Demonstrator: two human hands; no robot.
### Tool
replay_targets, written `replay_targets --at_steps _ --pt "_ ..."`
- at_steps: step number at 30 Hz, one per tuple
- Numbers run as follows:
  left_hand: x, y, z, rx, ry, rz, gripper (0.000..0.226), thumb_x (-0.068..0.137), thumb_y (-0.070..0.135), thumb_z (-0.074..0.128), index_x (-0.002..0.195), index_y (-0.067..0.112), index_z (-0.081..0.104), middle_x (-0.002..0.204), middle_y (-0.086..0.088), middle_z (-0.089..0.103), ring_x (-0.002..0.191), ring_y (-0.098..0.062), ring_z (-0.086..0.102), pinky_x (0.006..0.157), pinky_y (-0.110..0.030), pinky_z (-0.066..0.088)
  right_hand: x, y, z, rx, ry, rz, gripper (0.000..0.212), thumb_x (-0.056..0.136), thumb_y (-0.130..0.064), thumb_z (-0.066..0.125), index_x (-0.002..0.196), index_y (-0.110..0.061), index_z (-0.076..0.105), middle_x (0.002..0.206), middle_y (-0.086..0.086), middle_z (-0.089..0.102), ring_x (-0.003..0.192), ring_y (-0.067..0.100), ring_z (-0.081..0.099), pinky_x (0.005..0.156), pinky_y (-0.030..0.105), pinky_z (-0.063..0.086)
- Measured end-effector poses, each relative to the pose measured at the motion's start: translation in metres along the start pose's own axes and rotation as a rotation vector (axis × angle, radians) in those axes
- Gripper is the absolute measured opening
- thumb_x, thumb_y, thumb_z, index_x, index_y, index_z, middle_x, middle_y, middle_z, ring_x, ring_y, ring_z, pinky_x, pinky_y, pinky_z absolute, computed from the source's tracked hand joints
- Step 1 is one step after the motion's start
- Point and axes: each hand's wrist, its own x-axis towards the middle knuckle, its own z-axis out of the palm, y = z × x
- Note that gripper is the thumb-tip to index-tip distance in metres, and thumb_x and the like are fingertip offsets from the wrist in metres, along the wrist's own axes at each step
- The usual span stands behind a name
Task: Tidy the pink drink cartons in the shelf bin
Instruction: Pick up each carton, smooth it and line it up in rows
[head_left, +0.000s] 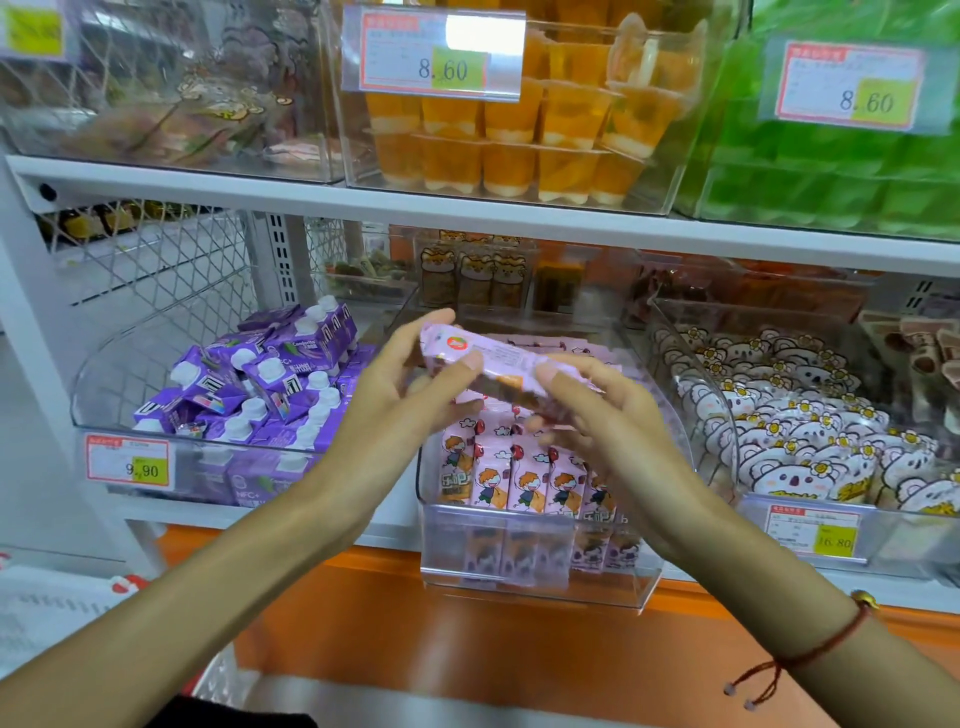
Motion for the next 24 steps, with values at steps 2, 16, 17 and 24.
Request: replay_targets --at_steps 2,16,17,24 --pt "-0.002 0.000 0.000 0.035 -0.056 0.011 0.044 0.087 0.014 0.061 0.130 0.021 0.051 0.106 0.014 0.071 0.100 -0.005 0.067 0.076 -0.016 0.054 0.002 -0.002 -0.004 0.070 0.031 0.052 0.021 0.090 -0.028 0.060 0.105 -0.014 0.066 0.087 0.005 0.069 0.074 0.015 0.062 0.071 0.022 0.055" --pt "0.041 -0.002 -0.022 0.151 0.307 0.161 0.022 0.085 0.008 0.068 0.103 0.010 0.055 0.115 -0.014 0.064 0.107 -0.028 0.065 0.092 -0.041 0.054 0.078 0.018 -0.012 -0.901 0.057 -0.182 0.023 0.096 -0.011 0.048 0.115 -0.013 0.062 0.116 0.003 0.062 0.091 0.013 0.057 0.074 0.021 0.044" --pt "0.048 -0.003 -0.023 0.182 0.291 0.172 0.020 0.085 0.007 0.069 0.099 0.014 0.056 0.112 -0.010 0.064 0.105 -0.027 0.065 0.091 -0.042 0.054 0.085 0.021 -0.009 -1.020 0.029 -0.209 0.026 0.097 -0.012 0.047 0.118 -0.014 0.061 0.122 0.005 0.060 0.102 0.018 0.056 0.081 0.026 0.044" --pt "0.091 -0.013 -0.024 0.413 0.188 0.204 0.026 0.080 0.006 0.074 0.088 0.023 0.056 0.084 0.004 0.063 0.078 -0.011 0.060 0.076 -0.024 0.052 0.133 0.043 0.003 -1.484 -0.246 -0.031 0.044 0.101 -0.029 0.028 0.139 -0.013 0.045 0.150 0.012 0.033 0.136 0.035 0.026 0.110 0.047 0.023"
